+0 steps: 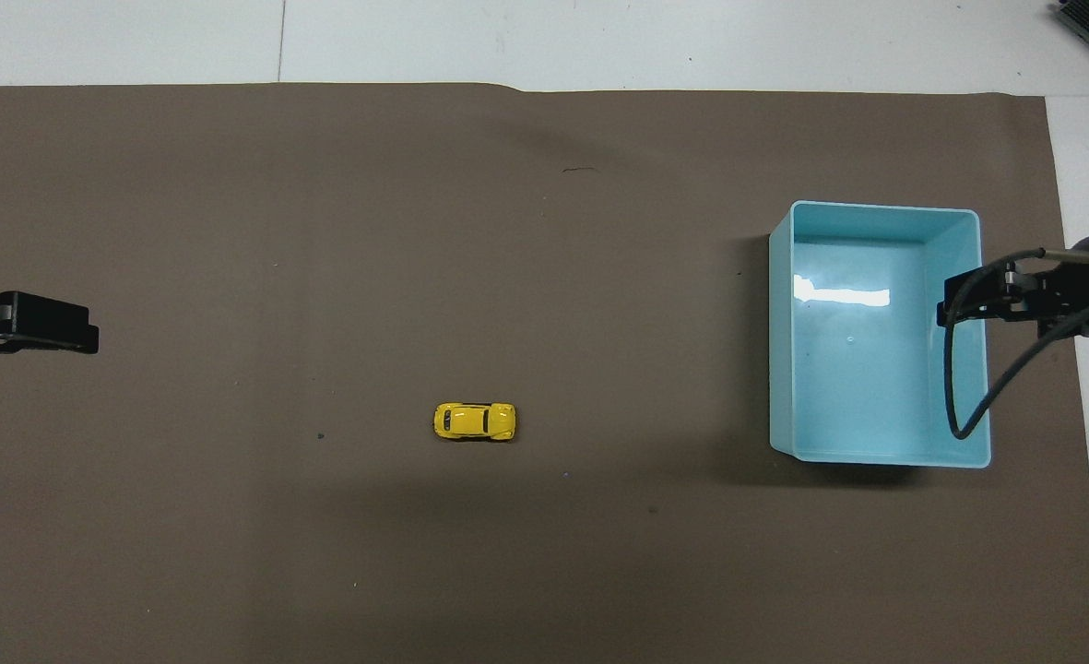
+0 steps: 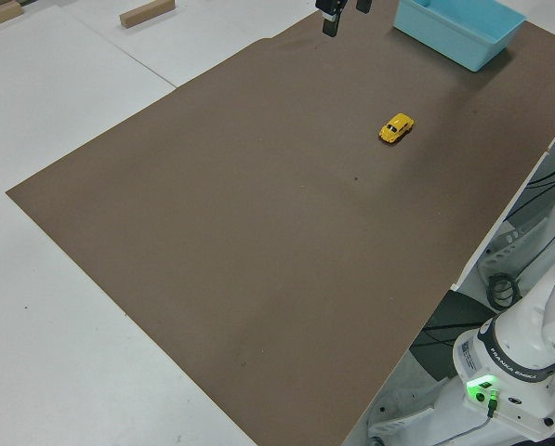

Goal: Wind up and store yellow beetle car

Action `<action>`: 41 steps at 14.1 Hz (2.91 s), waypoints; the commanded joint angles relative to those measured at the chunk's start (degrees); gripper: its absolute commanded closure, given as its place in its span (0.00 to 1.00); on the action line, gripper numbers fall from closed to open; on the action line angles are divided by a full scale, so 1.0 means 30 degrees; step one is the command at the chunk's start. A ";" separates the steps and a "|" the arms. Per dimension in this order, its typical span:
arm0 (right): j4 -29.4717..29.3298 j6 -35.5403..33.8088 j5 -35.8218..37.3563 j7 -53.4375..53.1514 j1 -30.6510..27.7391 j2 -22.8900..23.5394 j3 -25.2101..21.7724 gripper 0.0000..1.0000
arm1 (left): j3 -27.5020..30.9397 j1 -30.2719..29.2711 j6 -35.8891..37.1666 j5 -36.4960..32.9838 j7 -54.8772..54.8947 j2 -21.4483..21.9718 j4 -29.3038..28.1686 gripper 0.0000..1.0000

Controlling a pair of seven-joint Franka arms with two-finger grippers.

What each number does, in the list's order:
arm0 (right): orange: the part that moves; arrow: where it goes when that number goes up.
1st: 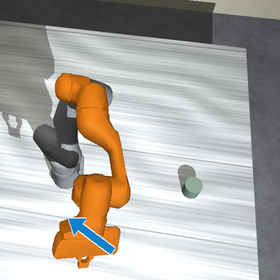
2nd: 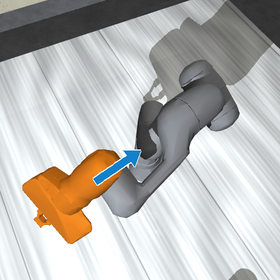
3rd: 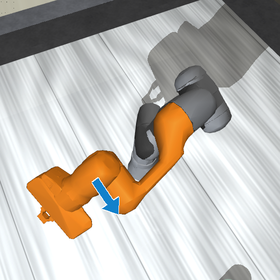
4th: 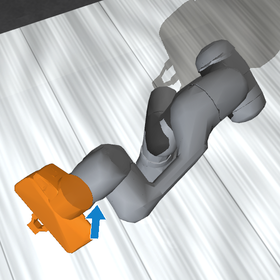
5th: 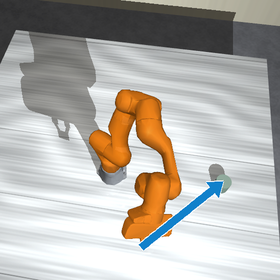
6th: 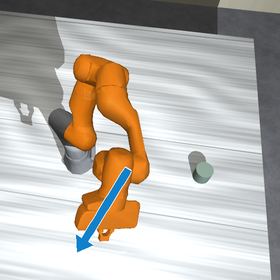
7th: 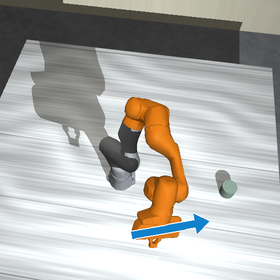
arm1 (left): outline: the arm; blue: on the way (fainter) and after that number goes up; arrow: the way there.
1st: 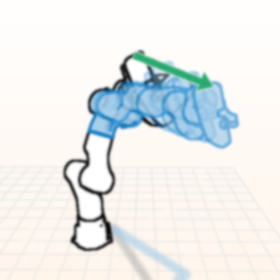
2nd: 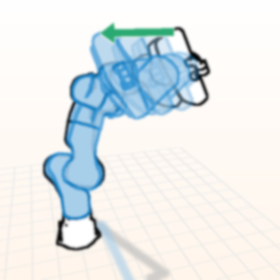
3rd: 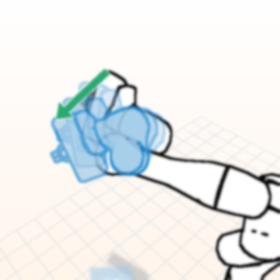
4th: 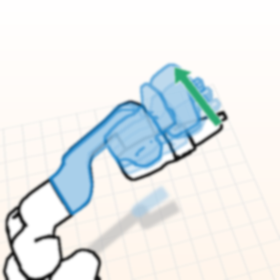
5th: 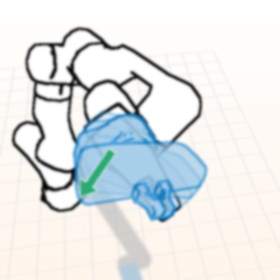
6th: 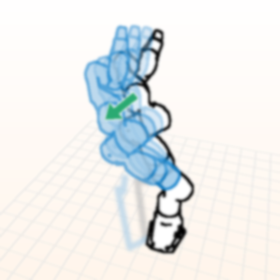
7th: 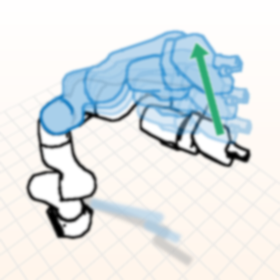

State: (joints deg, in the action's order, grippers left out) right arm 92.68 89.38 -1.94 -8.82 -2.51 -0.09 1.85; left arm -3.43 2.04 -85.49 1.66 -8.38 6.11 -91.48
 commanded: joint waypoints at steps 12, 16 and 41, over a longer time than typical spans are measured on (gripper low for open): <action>-0.0454 -0.0292 -0.0203 0.0331 -0.0159 0.0264 0.0117 0.00 | -0.0146 0.0489 0.0137 0.0529 -1.4446 0.0659 -0.1321 0.00; -0.0454 -0.0292 -0.0203 0.0331 -0.0159 0.0264 0.0117 0.00 | -0.0146 0.0696 -0.0038 0.1261 -2.1416 0.0688 -0.1701 0.00; -0.0454 -0.0292 -0.0203 0.0331 -0.0159 0.0264 0.0117 0.00 | -0.0146 0.8309 -1.1489 0.1496 -3.8891 -0.0215 -1.0460 0.00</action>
State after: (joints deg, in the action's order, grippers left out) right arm 92.68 89.38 -1.94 -8.82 -2.51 -0.09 1.85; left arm -4.95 24.35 -116.13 5.71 -122.10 5.86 -119.97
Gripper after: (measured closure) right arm 0.000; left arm 0.000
